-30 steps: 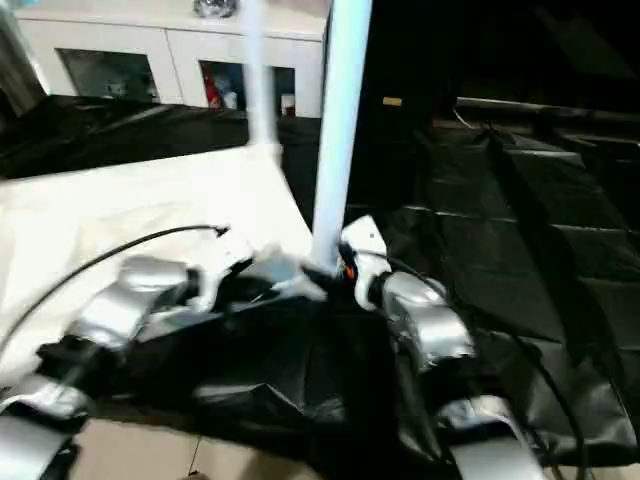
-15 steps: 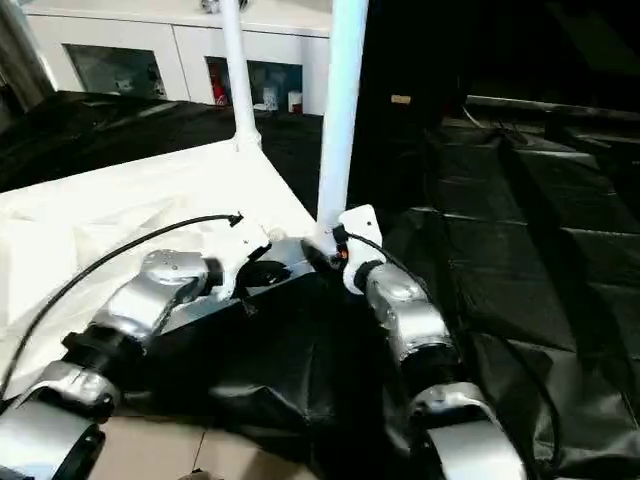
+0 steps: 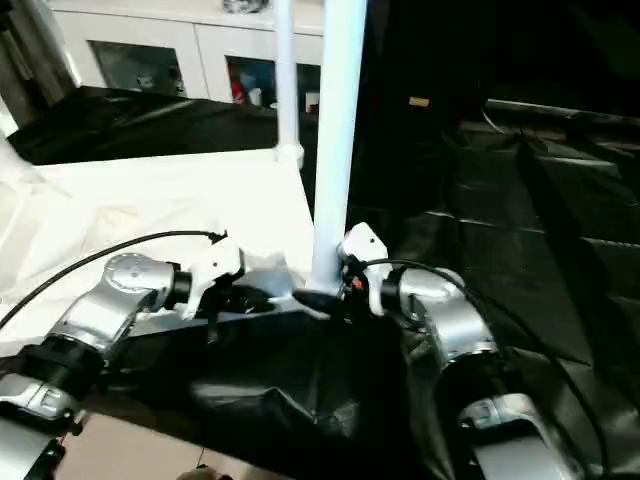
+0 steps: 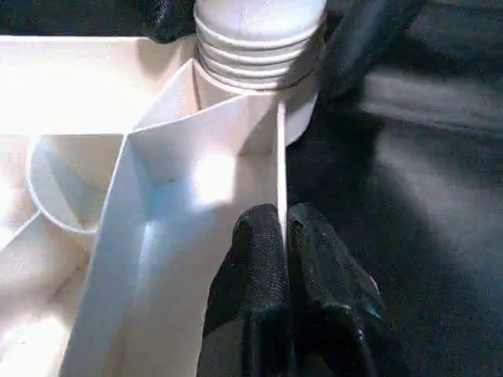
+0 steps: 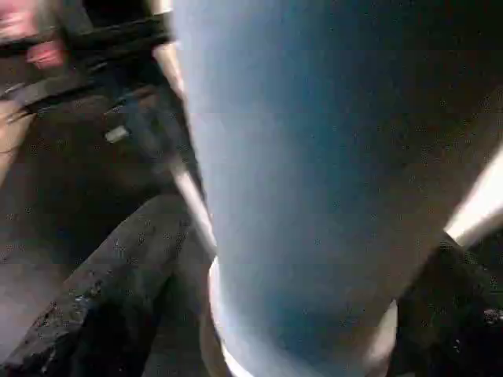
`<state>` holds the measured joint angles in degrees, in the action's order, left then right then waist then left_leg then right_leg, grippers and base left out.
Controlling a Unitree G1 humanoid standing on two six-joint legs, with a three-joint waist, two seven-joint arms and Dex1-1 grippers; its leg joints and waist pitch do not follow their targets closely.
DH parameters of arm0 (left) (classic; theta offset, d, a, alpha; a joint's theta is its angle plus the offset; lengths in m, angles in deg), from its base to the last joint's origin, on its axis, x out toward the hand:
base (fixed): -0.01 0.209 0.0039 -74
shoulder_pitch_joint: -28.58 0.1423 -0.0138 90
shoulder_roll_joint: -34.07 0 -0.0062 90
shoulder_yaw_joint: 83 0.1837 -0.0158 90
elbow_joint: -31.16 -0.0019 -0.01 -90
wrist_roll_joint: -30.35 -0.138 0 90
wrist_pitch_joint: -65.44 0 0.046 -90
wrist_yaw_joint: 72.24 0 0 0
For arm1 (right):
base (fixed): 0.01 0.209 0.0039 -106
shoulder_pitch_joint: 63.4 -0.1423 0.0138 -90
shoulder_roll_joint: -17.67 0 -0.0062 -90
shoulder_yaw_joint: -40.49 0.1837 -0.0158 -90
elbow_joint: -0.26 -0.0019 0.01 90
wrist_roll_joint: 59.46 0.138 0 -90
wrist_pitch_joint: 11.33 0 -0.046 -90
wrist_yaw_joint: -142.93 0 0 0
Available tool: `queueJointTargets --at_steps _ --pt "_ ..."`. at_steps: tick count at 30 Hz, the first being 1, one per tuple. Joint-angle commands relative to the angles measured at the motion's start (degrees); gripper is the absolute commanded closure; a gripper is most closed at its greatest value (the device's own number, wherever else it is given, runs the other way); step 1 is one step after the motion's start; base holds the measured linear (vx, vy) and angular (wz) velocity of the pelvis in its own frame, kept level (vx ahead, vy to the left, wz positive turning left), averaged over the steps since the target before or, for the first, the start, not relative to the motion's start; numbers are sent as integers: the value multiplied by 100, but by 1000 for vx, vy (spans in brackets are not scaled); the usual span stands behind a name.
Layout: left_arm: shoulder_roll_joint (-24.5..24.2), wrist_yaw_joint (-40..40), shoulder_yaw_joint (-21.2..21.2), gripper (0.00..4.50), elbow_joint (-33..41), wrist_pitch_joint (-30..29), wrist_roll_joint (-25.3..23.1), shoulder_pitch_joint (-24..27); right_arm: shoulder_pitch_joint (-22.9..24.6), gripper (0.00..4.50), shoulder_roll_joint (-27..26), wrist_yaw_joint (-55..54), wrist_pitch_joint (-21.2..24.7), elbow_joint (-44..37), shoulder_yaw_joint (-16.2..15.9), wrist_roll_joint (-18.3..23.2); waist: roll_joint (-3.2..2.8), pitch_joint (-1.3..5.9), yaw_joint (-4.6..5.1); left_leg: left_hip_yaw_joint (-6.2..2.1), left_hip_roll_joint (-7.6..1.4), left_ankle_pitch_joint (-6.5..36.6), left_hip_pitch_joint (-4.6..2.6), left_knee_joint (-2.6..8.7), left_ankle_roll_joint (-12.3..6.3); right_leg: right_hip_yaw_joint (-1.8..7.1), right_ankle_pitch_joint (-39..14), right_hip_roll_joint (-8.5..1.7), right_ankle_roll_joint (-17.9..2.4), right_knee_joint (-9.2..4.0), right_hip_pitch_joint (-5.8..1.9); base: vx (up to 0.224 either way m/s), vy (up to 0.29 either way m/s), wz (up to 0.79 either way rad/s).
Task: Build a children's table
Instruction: Rotate leg to tighten
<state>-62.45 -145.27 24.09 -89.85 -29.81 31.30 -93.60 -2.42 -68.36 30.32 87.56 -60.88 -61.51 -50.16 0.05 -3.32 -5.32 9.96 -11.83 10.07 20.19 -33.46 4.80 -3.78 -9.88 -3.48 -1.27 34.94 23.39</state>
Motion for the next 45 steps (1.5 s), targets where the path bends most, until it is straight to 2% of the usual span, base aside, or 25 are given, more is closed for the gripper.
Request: queueJointTargets --at_steps 1,3,6,8,11,15,20,23,25,27,29,30,31,32,33,36,37,39,40,42,43,45 --pt "38 -391 111 450 204 143 270 -18 0 61 72 396 102 -249 -195 93 37 362 -15 -10 -140 1423 -8 378 -251 269 -1942 -422 -983 -485 -301 0 0 0" --pt "7 -426 120 450 206 149 268 -10 2 85 84 430 130 -279 -217 69 42 360 -14 -12 -140 1416 -16 380 -226 268 -1970 -425 -986 -488 -288 0 0 0" --pt "-6 -374 139 450 169 208 203 -14 -17 85 30 416 162 -262 -219 37 40 360 -17 -16 -135 1411 -22 379 -191 267 -2074 -430 -958 -501 -282 0 0 0" --pt "6 -371 128 450 156 199 197 -13 -27 116 7 409 189 -259 -228 44 43 361 -13 -18 -134 1397 -15 381 -185 265 -2055 -427 -950 -497 -287 0 0 0" --pt "15 -404 112 450 179 159 199 1 -9 126 10 441 263 -325 -271 66 66 364 -17 -15 -134 1348 -16 379 -195 264 -2038 -424 -939 -493 -287 0 0 0" --pt "13 -427 122 450 187 158 177 27 52 166 26 515 365 -420 -321 60 56 366 -30 -13 -134 1318 -15 375 -196 266 -2015 -428 -938 -491 -288 0 0 0" --pt "64 -249 112 450 122 112 110 0 165 186 9 385 355 -443 -303 7 63 363 -43 -12 -132 1307 -17 375 -197 268 -2037 -426 -905 -494 -284 0 0 0" --pt "215 198 20 450 -26 -44 7 -108 235 188 -116 -37 401 -386 -233 -82 67 356 -44 -15 -130 1352 -21 385 -168 265 -2147 -428 -872 -507 -281 0 0 0" --pt "333 470 -56 450 -132 -111 -22 -192 263 188 -241 -362 399 -308 -166 -137 68 331 -35 -11 -117 1511 -65 382 -128 261 -2460 -427 -796 -559 -241 0 0 0" --pt "641 1076 -188 450 -345 -280 -76 -418 232 189 -724 -1547 600 55 154 -226 61 310 1 -27 -77 1675 -104 381 -34 232 -3096 -436 -617 -638 -202 0 0 0" --pt "832 1403 -252 450 -470 -399 -90 -551 203 189 -1011 -2163 640 253 321 -245 67 308 44 -59 -71 1739 -79 394 16 202 -3391 -453 -447 -681 -218 0 0 0" --pt "915 1528 -275 450 -521 -439 -90 -605 189 189 -1134 -2412 672 326 383 -251 60 308 71 -67 -67 1854 -105 388 23 186 -3511 -456 -395 -707 -193 0 0 0" --pt "1123 1855 -322 450 -655 -534 -109 -738 105 189 -1462 -3113 684 570 531 -292 67 309 88 -82 -69 1871 -87 399 24 174 -3521 -459 -378 -707 -217 0 0 0" --pt "1136 1879 -324 450 -665 -536 -112 -747 95 189 -1488 -3166 689 591 545 -290 25 311 124 -93 -82 1912 -72 428 49 164 -3444 -458 -383 -713 -222 0 0 0" --pt "1278 2109 -337 450 -763 -560 -145 -837 -25 189 -1751 -3671 702 818 669 -267 34 320 152 -105 -72 1955 -69 430 49 147 -3422 -459 -371 -723 -233 0 0 0" --pt "1424 2290 -341 450 -848 -542 -200 -913 -163 189 -2011 -3967 617 1003 698 -276 34 317 210 -102 -63 2043 -81 430 -7 140 -3369 -464 -397 -760 -225 0 0 0" --pt "1521 2340 -324 450 -911 -479 -261 -961 -266 189 -2159 -3975 342 1084 614 -427 26 316 224 -101 -69 2070 -84 436 -32 141 -3329 -465 -413 -763 -220 0 0 0" --pt "1545 2289 -283 450 -921 -377 -288 -969 -348 189 -2237 -3890 252 1125 671 -367 22 320 231 -109 -84 2082 -80 453 -54 141 -3210 -472 -448 -759 -241 0 0 0" --pt "1535 2254 -269 450 -898 -373 -285 -953 -369 133 -2263 -3830 262 1111 739 -271 -15 330 224 -110 -91 2042 -77 467 -68 154 -3017 -470 -516 -738 -253 0 0 0" --pt "1533 2250 -262 450 -891 -381 -283 -945 -386 133 -2294 -3817 266 1115 801 -221 5 320 228 -96 -97 2071 -80 474 -78 172 -2865 -459 -599 -732 -240 0 0 0" --pt "1491 2132 -236 450 -844 -334 -260 -905 -388 117 -2272 -3736 316 1068 818 -183 21 320 226 -88 -95 2084 -93 470 -87 178 -2861 -460 -621 -733 -231 0 0 0" --pt "1379 1940 -197 450 -767 -257 -226 -826 -376 101 -2131 -3552 306 990 726 -239 16 324 207 -85 -96 2033 -88 467 -112 192 -2813 -472 -669 -722 -242 0 0 0"
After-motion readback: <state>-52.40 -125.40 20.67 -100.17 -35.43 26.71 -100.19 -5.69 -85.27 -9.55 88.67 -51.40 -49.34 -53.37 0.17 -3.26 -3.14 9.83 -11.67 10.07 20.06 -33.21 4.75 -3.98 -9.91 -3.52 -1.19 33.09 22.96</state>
